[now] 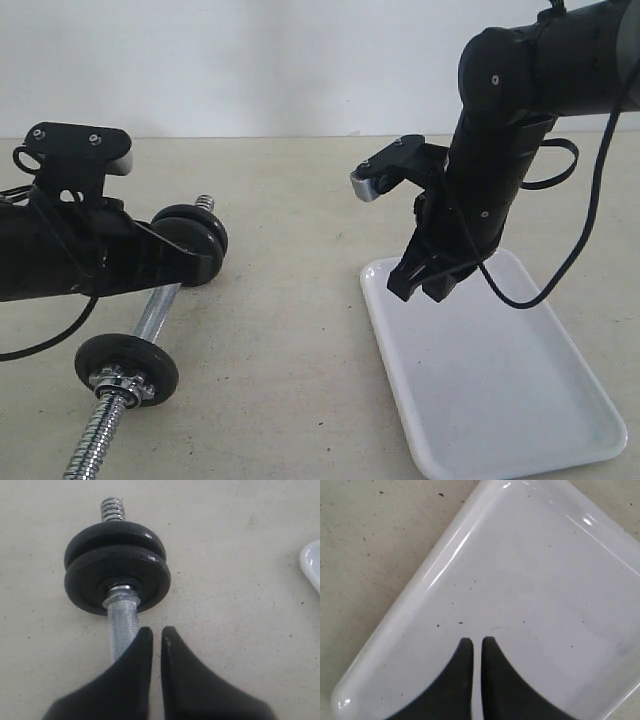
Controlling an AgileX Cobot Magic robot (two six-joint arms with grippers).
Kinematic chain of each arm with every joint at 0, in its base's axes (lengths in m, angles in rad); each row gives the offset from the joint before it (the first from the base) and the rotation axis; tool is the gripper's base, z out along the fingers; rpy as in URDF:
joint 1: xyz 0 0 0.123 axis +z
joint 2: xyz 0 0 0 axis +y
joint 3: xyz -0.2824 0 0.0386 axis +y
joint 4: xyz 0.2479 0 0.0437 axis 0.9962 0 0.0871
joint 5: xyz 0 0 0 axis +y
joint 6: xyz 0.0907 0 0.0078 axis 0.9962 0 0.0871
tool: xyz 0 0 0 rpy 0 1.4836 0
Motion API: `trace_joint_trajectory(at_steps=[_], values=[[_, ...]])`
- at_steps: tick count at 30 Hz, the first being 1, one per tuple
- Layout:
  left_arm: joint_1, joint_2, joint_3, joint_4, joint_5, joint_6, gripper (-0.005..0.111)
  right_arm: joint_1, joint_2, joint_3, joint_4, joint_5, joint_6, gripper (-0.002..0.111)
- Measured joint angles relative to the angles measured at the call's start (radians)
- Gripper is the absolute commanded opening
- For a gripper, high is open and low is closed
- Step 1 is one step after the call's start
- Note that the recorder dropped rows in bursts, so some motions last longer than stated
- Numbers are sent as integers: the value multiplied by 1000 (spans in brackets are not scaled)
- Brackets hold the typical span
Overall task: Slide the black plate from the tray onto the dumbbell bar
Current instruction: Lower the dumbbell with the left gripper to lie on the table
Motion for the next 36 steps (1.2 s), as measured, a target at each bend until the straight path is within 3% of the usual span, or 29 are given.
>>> trace_joint_trajectory(at_steps=[8, 18, 24, 28, 31, 36], values=[[12, 63, 0, 0, -16, 46, 4, 0, 0, 0, 2, 0, 0, 0], [12, 153, 0, 0, -282, 113, 4, 0, 0, 0, 2, -8, 0, 0], [14, 131, 0, 0, -322, 113, 4, 0, 0, 0, 2, -11, 0, 0], [65, 131, 0, 0, -248, 26, 4, 0, 0, 0, 2, -13, 0, 0], [107, 131, 0, 0, -77, -7, 4, 0, 0, 0, 9, -13, 0, 0], [173, 131, 0, 0, -44, -91, 4, 0, 0, 0, 9, -13, 0, 0]])
